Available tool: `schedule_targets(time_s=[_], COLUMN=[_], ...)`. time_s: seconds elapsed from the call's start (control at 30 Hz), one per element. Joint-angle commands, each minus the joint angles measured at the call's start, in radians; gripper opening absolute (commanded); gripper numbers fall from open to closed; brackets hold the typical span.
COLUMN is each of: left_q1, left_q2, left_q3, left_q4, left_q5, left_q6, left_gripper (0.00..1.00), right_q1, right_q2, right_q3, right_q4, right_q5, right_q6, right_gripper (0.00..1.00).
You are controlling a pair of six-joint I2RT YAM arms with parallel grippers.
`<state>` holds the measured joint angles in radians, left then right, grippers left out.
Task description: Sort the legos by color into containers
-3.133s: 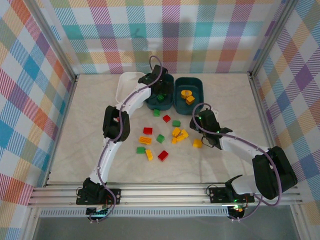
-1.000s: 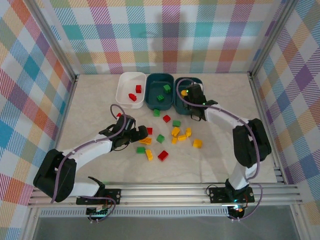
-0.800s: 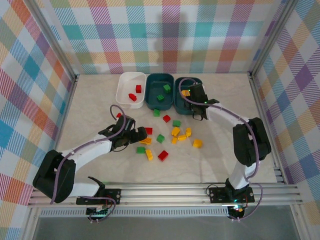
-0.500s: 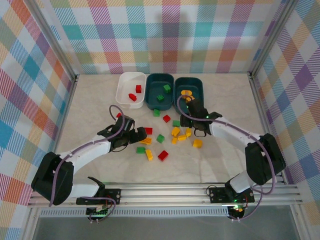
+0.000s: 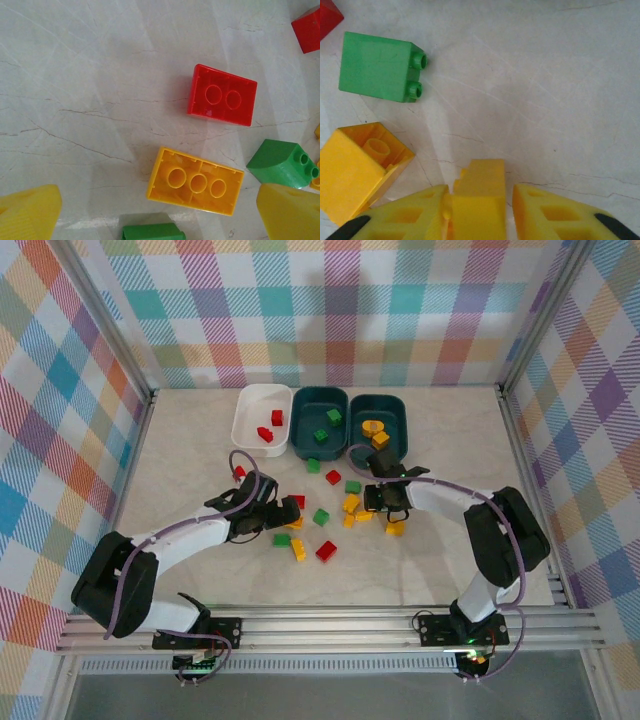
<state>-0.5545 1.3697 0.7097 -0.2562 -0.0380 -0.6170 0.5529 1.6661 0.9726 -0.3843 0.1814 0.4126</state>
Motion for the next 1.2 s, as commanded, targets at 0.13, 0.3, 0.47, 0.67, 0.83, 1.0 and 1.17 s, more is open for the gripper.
schedule_targets(time_s=[0.13, 0.3, 0.47, 0.67, 0.83, 1.0, 1.17], left_q1=[-0.005, -0.007, -0.008, -0.012, -0.038, -0.082, -0.152], left_q2=[-0.051, -0.009, 0.104, 0.166, 0.165, 0.151, 0.174], left_q3=[-0.004, 0.032, 0.116, 0.175, 0.170, 0.147, 0.221], left_q4=[-0.014, -0.004, -0.064, -0.087, -0.115, -0.123, -0.133], left_q5=[-0.030, -0.008, -0.023, -0.028, -0.030, -0.076, -0.114], left_q6=[0.002, 0.005, 0.039, 0.065, 0.071, 0.062, 0.148], left_gripper=[1.00, 1.00, 0.98, 0.94, 0.91, 0.91, 0.86], right_q1=[-0.001, -0.038, -0.131, -0.199, -0.199, -0.142, -0.061], right_q2=[-0.119, -0.079, 0.155, 0.298, 0.185, -0.052, -0.231], right_q3=[0.043, 0.210, 0.418, 0.617, 0.557, 0.260, -0.070], right_q4=[0.017, 0.022, -0.014, -0.071, -0.024, 0.114, 0.207], right_q5=[0.095, 0.171, 0.132, 0.081, 0.070, 0.062, 0.145], right_q6=[0.000, -0.037, -0.073, -0.082, -0.067, 0.027, 0.098], right_gripper=[0.19, 0.17, 0.18, 0.48, 0.68, 0.72, 0.72])
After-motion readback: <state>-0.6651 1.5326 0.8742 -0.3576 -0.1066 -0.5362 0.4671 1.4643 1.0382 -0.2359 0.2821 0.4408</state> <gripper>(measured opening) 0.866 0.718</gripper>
